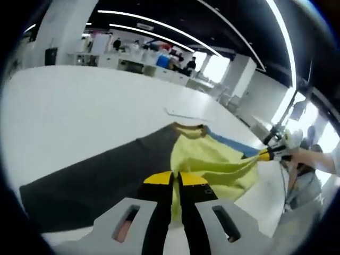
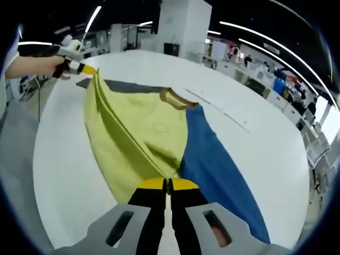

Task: Fold the garment on the visible template until the final outline fits inside the template.

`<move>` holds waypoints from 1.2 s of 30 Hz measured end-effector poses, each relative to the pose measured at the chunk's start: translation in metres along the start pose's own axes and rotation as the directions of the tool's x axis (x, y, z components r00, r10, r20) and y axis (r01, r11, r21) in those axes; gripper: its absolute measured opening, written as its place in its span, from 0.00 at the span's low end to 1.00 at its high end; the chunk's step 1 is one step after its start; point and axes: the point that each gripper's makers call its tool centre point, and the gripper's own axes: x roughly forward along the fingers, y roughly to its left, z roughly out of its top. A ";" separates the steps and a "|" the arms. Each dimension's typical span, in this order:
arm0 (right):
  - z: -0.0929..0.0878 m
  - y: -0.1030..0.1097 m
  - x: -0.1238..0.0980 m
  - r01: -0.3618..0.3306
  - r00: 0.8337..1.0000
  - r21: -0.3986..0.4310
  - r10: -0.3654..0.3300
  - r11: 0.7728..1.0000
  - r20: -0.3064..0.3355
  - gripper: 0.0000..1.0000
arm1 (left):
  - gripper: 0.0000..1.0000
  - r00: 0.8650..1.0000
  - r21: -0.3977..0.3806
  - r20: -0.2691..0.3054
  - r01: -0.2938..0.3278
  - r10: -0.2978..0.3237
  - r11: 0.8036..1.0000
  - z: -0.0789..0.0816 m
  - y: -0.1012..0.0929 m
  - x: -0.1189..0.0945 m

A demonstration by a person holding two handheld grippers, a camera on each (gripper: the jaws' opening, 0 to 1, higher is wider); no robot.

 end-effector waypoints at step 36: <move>-0.027 0.119 -0.100 -0.101 0.992 -0.137 0.090 0.985 -0.085 0.03 | 0.00 0.970 0.083 -0.200 0.159 -0.140 0.984 -0.072 -0.061 -0.116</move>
